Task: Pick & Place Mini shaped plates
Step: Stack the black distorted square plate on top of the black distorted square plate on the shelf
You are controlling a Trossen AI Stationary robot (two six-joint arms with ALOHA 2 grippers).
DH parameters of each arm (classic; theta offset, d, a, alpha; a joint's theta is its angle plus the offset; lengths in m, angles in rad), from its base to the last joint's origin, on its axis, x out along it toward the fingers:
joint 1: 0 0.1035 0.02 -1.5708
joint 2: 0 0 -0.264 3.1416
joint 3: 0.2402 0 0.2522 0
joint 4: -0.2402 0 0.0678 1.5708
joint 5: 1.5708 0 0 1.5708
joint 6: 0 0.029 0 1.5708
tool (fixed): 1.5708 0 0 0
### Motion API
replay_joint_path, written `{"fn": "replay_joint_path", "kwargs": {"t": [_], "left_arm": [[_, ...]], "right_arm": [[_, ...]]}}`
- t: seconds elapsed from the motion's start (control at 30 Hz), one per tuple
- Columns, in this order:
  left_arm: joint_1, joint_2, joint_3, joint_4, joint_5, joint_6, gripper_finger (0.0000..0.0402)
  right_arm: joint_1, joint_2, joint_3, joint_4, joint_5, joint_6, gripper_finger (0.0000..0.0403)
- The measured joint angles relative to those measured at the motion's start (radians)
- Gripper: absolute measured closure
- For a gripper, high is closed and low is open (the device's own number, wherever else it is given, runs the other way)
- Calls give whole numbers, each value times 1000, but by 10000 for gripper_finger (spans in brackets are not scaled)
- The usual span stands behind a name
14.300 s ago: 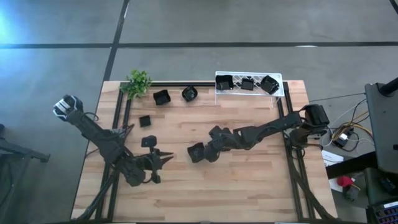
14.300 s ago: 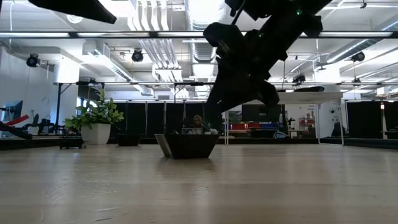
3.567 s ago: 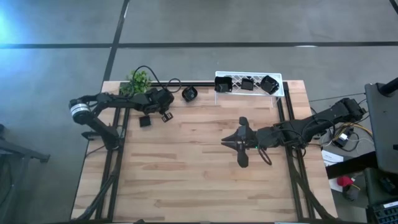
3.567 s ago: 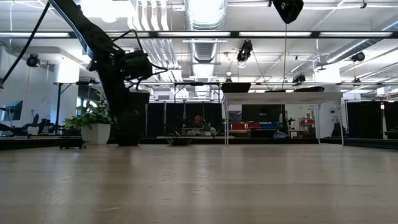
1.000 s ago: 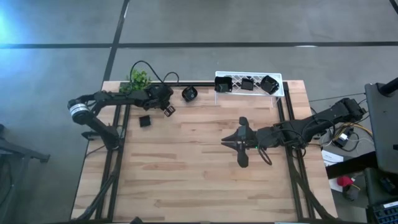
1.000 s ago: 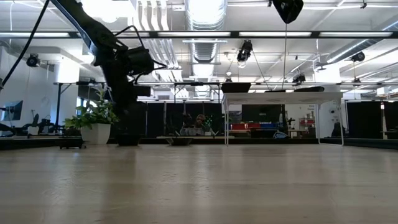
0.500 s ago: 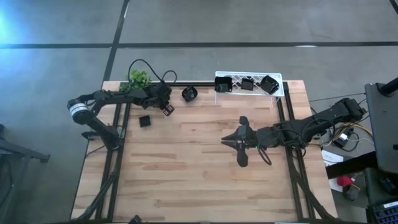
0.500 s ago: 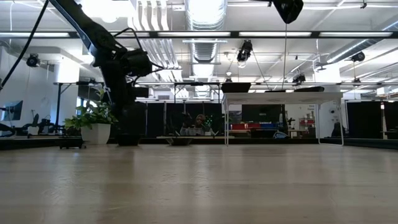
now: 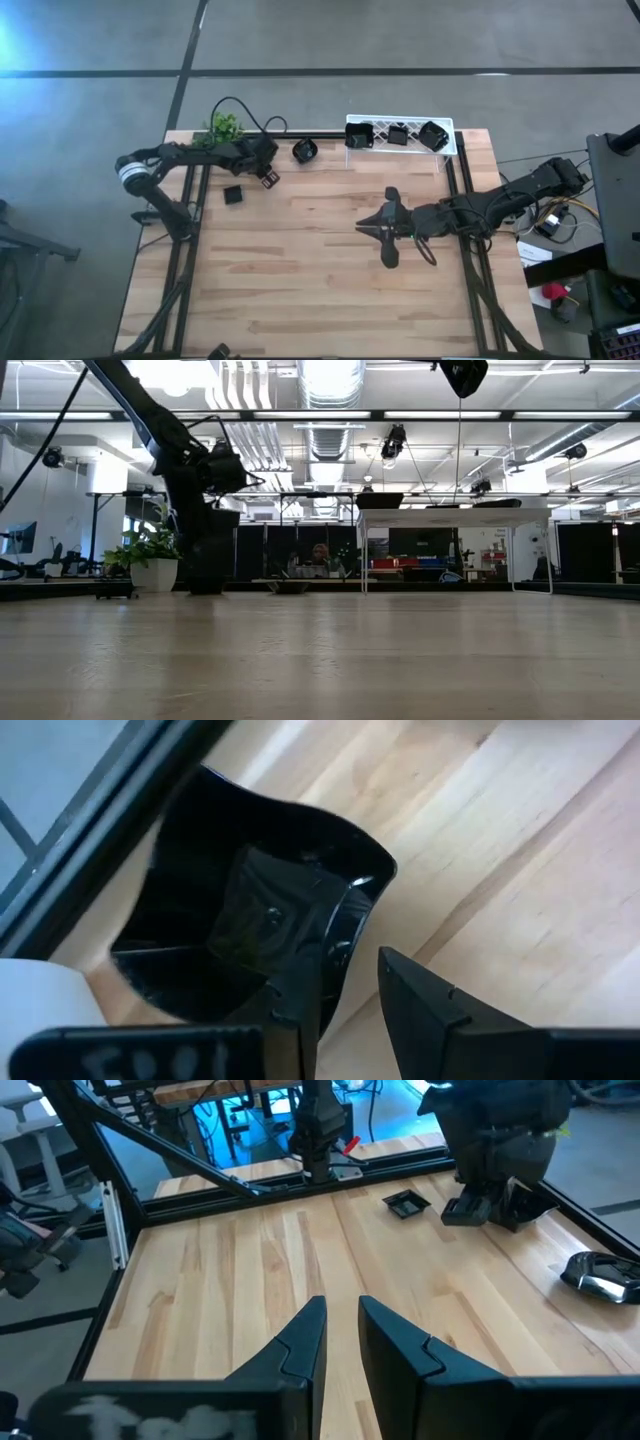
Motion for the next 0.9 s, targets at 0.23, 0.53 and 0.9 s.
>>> {"fn": "replay_joint_path", "kwargs": {"t": [0.23,0.53,0.9], "left_arm": [[0,62,0,39,-8,71,306],[-3,57,15,35,-39,95,397],[-192,39,103,-140,-156,-13,401]], "right_arm": [[0,0,0,0,0,0,346],[0,0,0,0,-1,0,346],[0,0,0,0,-1,0,346]]}}
